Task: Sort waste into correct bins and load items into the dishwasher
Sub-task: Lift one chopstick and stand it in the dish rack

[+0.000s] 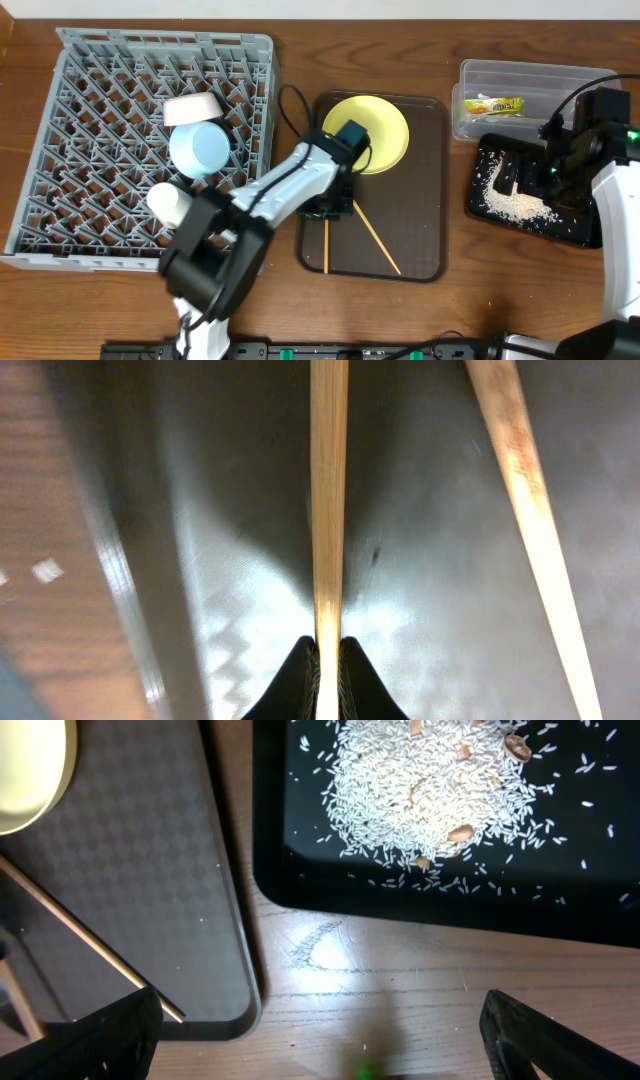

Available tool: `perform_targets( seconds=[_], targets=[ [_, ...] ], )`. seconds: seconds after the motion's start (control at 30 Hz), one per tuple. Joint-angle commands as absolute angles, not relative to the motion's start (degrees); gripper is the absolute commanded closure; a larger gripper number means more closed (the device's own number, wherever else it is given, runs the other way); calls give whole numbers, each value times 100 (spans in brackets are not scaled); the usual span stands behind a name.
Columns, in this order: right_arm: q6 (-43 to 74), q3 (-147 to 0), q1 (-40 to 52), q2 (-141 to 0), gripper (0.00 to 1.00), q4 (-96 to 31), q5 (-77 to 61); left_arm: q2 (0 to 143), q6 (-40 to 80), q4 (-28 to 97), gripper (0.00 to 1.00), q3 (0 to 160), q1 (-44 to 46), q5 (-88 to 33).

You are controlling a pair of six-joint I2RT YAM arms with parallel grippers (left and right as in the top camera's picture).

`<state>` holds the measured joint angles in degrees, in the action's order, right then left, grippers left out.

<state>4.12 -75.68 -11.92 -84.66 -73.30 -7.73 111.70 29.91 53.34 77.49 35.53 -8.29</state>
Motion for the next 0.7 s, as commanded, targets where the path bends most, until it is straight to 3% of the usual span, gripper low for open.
perform_targets(
  seconds=[0.0, 0.3, 0.67],
  targets=[
    [464, -7592, -1199, -8385, 1, -7332, -797, 10241, 2211, 5446, 92, 8042, 3291, -832],
    [467, -7592, -1199, -8385, 1, -7325, -799, 8792, 701, 5719, 92, 8051, 1708, -832],
    [464, -7592, -1199, -8385, 1, -7325, -797, 9441, -45, 5655, 92, 8047, 731, -851]
  ],
)
